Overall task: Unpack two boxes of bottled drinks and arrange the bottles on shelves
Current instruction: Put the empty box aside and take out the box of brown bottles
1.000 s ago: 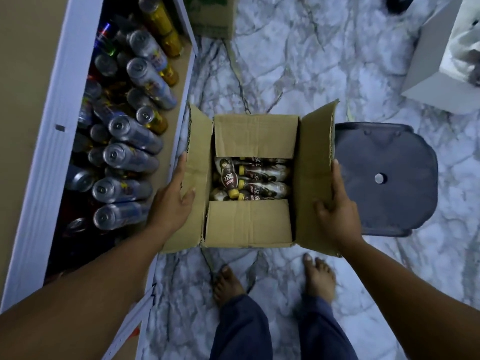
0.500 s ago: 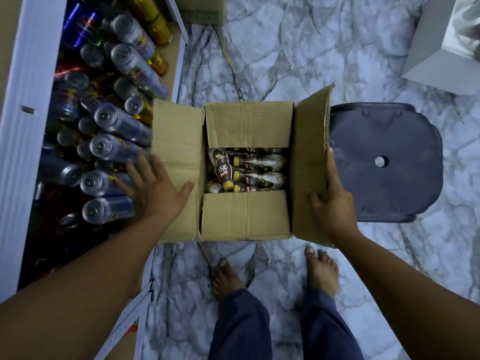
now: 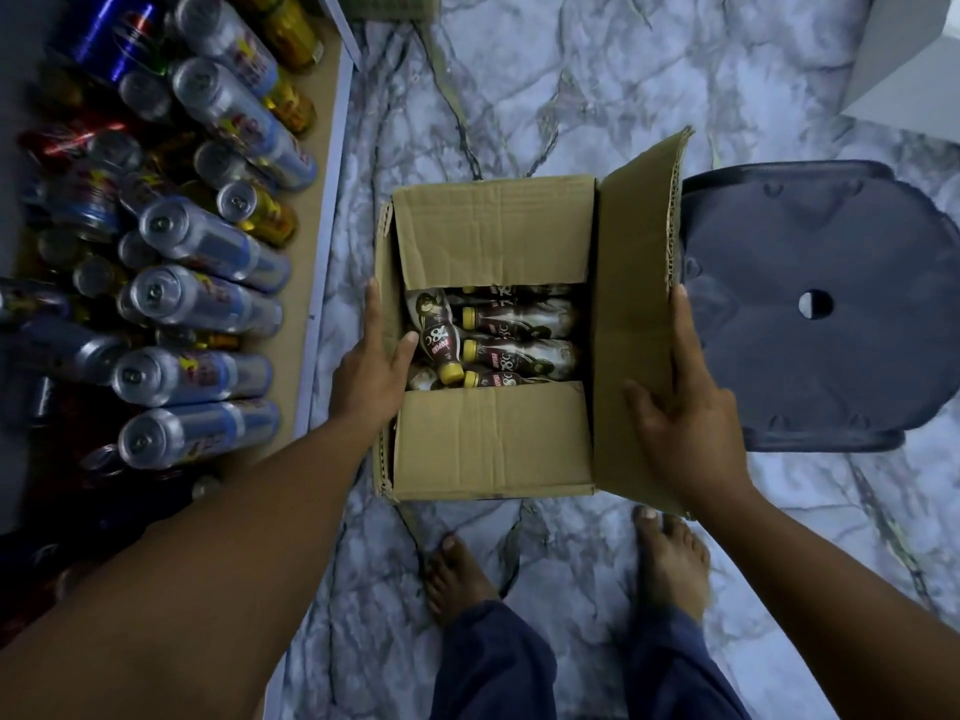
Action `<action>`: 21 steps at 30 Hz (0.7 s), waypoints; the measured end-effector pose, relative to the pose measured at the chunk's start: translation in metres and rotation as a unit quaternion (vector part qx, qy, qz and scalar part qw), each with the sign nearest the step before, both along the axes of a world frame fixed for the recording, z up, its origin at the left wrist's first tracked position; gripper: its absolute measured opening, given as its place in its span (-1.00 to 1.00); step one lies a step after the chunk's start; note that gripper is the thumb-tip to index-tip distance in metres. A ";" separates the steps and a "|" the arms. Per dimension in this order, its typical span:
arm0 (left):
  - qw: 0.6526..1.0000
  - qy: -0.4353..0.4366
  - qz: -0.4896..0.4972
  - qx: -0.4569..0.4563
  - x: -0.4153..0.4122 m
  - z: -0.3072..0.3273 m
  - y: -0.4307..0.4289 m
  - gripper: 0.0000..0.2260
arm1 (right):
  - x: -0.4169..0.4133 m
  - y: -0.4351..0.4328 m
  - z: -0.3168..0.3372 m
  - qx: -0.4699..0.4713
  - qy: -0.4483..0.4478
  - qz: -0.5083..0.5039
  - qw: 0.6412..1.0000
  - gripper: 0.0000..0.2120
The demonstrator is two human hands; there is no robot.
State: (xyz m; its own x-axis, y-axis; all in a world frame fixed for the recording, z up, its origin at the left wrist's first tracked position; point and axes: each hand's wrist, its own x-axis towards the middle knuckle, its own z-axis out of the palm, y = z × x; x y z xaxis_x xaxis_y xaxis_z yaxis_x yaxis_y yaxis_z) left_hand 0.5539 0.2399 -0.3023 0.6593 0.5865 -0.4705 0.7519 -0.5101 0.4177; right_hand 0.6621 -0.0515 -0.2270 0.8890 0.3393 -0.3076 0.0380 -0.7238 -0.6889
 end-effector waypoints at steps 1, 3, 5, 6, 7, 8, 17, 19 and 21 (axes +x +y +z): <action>1.000 -0.009 -0.004 0.011 -0.002 -0.004 0.001 -0.32 | 0.001 -0.001 -0.002 0.001 0.000 -0.004 1.000 -0.12; 0.999 -0.024 -0.012 0.020 -0.007 -0.008 0.005 -0.32 | 0.002 -0.002 -0.005 0.014 0.003 -0.012 1.000 -0.13; 0.999 -0.030 -0.008 0.024 -0.010 -0.009 0.010 -0.34 | 0.002 -0.001 -0.005 0.029 0.014 -0.017 0.999 -0.13; 0.999 -0.030 -0.006 0.028 -0.011 -0.010 0.013 -0.34 | 0.002 0.000 -0.005 0.036 0.021 -0.016 0.999 -0.12; 0.999 -0.029 -0.010 0.035 -0.012 -0.010 0.017 -0.35 | 0.001 0.001 -0.005 0.042 0.028 -0.013 0.999 -0.11; 0.999 -0.029 -0.016 0.043 -0.013 -0.010 0.021 -0.35 | 0.000 0.003 -0.006 0.045 0.033 -0.009 0.998 -0.11; 0.998 -0.009 -0.015 0.061 -0.023 -0.008 0.067 -0.32 | -0.005 0.049 -0.014 0.053 0.030 -0.001 0.998 -0.10; 0.997 -0.024 -0.016 0.070 -0.028 -0.009 0.081 -0.32 | -0.006 0.062 -0.015 0.054 0.034 -0.003 0.998 -0.09; 0.997 -0.019 -0.002 0.070 -0.033 -0.012 0.095 -0.31 | -0.008 0.075 -0.016 0.058 0.042 0.000 0.997 -0.09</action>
